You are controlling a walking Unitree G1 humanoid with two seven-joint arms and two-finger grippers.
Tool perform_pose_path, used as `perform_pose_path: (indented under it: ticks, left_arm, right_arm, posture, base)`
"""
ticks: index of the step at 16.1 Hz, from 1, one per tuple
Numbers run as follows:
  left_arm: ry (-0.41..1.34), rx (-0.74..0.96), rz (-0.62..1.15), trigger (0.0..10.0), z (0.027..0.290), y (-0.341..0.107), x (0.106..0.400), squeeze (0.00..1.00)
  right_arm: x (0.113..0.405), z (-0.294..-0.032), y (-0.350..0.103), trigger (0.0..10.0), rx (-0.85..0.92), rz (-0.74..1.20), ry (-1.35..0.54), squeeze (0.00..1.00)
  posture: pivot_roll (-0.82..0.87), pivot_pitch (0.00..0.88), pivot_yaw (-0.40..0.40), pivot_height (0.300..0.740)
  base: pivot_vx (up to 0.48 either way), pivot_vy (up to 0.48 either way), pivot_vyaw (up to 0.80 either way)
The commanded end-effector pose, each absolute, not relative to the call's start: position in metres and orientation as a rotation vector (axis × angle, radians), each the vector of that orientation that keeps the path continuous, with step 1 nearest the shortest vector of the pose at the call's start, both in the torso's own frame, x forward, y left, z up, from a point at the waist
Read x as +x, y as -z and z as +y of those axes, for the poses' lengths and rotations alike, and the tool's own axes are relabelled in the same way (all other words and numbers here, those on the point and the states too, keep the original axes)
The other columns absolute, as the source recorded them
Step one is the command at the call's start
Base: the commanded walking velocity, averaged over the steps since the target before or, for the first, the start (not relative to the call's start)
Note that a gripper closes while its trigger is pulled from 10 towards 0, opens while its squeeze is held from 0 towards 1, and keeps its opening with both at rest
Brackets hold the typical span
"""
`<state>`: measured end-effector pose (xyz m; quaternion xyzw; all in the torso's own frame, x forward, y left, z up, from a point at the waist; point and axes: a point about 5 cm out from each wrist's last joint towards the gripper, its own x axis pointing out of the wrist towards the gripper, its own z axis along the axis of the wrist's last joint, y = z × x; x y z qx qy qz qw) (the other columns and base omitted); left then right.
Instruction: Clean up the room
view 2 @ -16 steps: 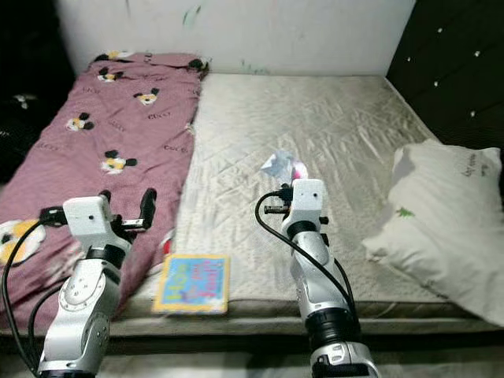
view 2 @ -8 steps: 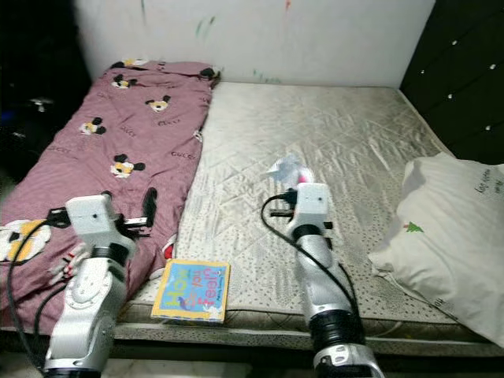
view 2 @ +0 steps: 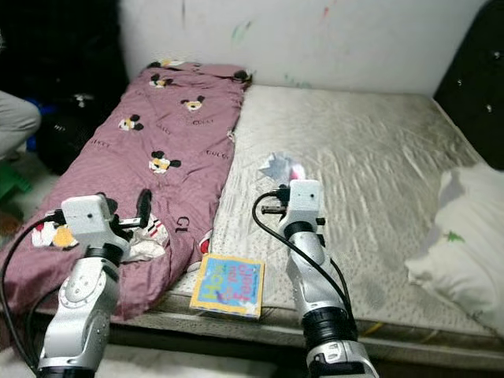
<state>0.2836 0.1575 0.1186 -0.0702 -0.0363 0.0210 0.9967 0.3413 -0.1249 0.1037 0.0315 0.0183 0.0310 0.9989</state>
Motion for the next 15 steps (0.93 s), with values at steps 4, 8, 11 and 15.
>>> perform_pose_path:
  ticks: [4, 8, 11, 15]
  left_arm:
    - [-0.003, -0.130, -0.094, 10.0, 0.1499, -0.1214, 0.2829, 0.00]
    - [0.019, -0.136, -0.097, 10.0, 0.1481, -0.1215, 0.2814, 0.00]
    - [0.024, -0.139, -0.099, 10.0, 0.1483, -0.1212, 0.2814, 0.00]
    - [0.031, -0.140, -0.099, 10.0, 0.1482, -0.1212, 0.2809, 0.00]
  right_arm:
    - [0.3410, -0.1290, -0.0982, 10.0, 0.053, 0.065, -0.060, 0.00]
    - [0.3408, -0.1287, -0.0962, 10.0, 0.048, 0.073, -0.068, 0.00]
    - [0.3413, -0.1290, -0.0952, 10.0, 0.047, 0.084, -0.066, 0.00]
    - [0.3416, -0.1286, -0.0946, 10.0, 0.042, 0.084, -0.070, 0.00]
  posture:
    - [0.03, 0.017, 0.004, 0.740]
    - [0.03, 0.013, 0.003, 0.740]
    - [0.03, 0.011, 0.002, 0.740]
    - [0.03, 0.007, 0.003, 0.740]
  base:
    - [0.000, 0.208, 0.00]
    - [0.000, 0.000, 0.00]
    - [0.000, 0.000, -0.19]
    - [0.000, 0.000, -0.15]
